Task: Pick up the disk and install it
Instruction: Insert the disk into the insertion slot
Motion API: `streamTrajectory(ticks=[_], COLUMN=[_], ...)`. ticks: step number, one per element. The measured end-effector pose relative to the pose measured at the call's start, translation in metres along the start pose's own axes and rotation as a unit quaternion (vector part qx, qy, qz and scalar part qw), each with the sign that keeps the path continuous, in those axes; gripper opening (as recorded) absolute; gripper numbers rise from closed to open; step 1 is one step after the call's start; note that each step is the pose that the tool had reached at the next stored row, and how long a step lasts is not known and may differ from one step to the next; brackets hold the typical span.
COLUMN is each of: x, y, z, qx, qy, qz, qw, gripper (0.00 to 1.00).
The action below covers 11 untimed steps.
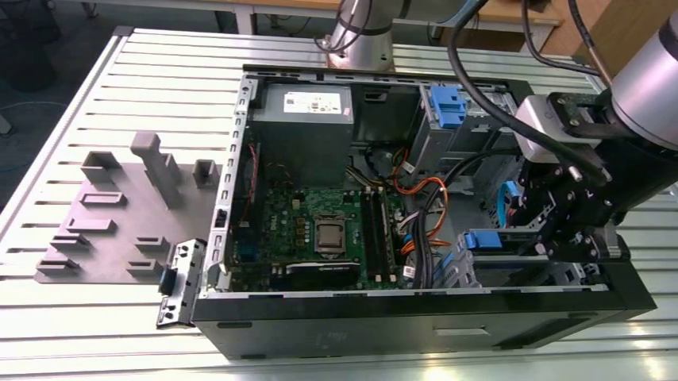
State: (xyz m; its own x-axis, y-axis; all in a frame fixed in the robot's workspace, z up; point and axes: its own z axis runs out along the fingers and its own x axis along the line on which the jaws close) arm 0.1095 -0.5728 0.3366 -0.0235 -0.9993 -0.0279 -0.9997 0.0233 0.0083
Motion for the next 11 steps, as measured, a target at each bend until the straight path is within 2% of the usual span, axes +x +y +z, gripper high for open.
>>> streamTrajectory(ticks=[9, 11], x=[-0.0005, -0.0005], y=[0.0001, 0.0002], z=[-0.017, -0.0192], qx=[0.0, 0.0], qy=[0.0001, 0.0], qz=[0.0, 0.0], qw=[1.0, 1.0], gripper=[0.42, 0.42])
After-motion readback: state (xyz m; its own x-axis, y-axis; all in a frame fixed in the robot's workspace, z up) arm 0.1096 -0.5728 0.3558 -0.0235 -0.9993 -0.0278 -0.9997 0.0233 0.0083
